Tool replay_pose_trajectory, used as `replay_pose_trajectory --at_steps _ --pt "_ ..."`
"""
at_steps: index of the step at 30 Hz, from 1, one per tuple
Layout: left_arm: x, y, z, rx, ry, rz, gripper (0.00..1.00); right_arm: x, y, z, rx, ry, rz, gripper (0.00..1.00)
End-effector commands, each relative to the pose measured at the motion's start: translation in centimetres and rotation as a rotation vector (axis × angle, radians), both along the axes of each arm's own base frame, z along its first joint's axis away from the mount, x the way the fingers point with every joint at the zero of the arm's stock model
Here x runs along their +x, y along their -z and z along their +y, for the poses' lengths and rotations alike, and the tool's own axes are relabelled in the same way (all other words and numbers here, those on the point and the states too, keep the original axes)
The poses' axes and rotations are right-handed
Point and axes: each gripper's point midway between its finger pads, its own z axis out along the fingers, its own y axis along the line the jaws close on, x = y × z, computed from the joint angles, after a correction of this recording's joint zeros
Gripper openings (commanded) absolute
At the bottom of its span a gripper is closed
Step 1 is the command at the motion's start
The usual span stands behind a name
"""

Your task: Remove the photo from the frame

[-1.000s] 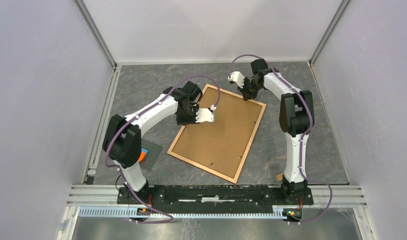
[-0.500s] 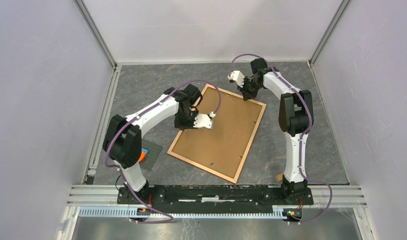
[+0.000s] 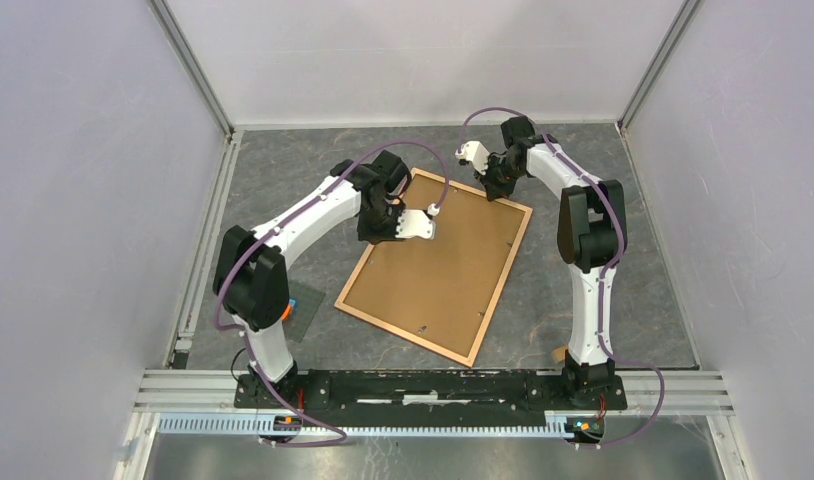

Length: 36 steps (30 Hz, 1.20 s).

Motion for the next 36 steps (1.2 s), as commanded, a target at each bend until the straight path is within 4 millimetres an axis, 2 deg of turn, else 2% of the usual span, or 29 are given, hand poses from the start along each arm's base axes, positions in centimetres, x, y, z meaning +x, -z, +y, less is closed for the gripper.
replay_pose_trajectory --at_steps 1,4,9,13,26,36 --pt "0.7 -0.3 -1.1 -0.037 -0.041 -0.002 0.02 -0.5 3.3 -0.5 -0.042 0.002 0.054 0.00" --pt "0.7 0.6 -0.8 -0.014 -0.037 -0.007 0.02 -0.5 3.4 -0.6 -0.042 0.004 0.054 0.00" --pt "0.2 2.5 1.0 0.055 -0.004 -0.019 0.02 -0.5 3.4 -0.6 -0.044 0.009 0.052 0.00" --pt "-0.2 3.1 1.8 0.086 0.016 -0.024 0.02 -0.5 3.5 -0.6 -0.046 0.012 0.054 0.00" --pt "-2.3 2.5 2.7 0.111 0.065 0.027 0.02 -0.3 3.5 -0.8 -0.050 0.026 0.048 0.00" --pt "-4.3 3.0 2.9 0.113 0.083 0.101 0.02 -0.2 3.8 -0.9 -0.052 0.041 0.044 0.00"
